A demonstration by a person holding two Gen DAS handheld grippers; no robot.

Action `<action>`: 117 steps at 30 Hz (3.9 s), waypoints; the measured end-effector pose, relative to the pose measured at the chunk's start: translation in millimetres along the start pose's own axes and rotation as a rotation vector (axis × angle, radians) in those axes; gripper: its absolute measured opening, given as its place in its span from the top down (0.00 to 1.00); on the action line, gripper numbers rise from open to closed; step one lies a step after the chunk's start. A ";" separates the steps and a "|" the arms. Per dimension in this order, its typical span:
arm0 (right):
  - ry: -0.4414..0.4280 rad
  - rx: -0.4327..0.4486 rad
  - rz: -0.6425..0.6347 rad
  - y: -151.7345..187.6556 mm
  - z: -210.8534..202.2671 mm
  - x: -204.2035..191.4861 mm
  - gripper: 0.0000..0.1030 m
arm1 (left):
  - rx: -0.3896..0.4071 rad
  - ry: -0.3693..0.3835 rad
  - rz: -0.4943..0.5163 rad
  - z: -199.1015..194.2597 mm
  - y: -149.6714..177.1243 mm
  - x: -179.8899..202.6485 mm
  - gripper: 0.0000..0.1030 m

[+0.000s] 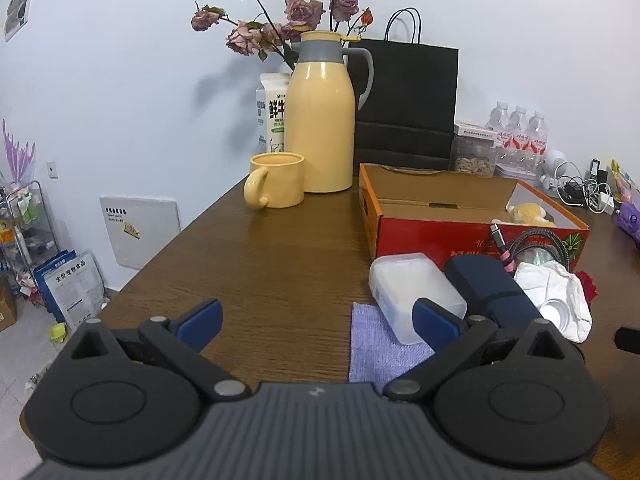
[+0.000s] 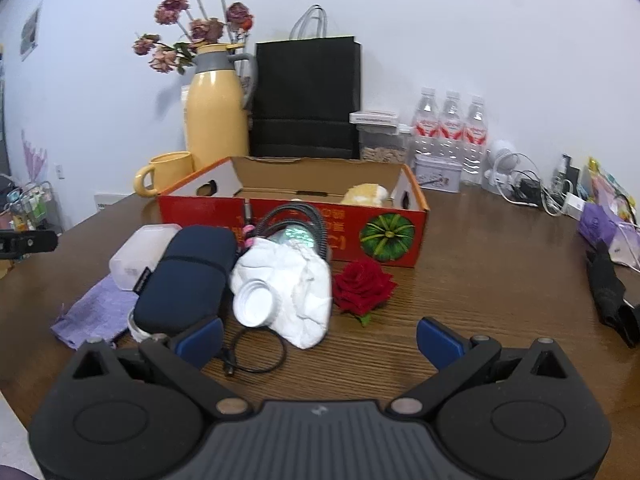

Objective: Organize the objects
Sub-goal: 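Withdraw both grippers from the box back toward the table, then grasp the white round lid on the white cloth with the right gripper, then grasp the translucent plastic box with the left gripper while the right holds the lid, then carry the lid and plastic box into the cardboard box while both grippers release them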

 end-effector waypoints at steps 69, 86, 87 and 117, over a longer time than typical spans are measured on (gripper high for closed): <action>0.014 0.160 -0.124 -13.8 39.1 -15.9 0.63 | -0.132 0.041 -0.018 93.6 -37.6 48.3 0.02; -0.006 0.159 -0.114 -14.1 38.5 -14.6 0.63 | -0.129 0.053 -0.087 98.4 -33.0 54.0 0.35; -0.016 0.158 -0.112 -14.3 38.8 -13.9 0.63 | -0.113 0.057 -0.082 93.3 -35.2 54.0 0.35; -0.044 0.089 0.077 -205.1 154.2 28.9 0.63 | 0.127 0.064 -0.078 140.1 -170.4 131.5 0.35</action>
Point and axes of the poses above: each gripper's, at about its wrist camera, not at the fingertips, and z roughly the way its jaws point, x to its right, y to its underside, the point moved 1 cm from there along z, roughly the way its jaws point, and after that the axes turned 13 degrees about -x, right-handed, at the moved point
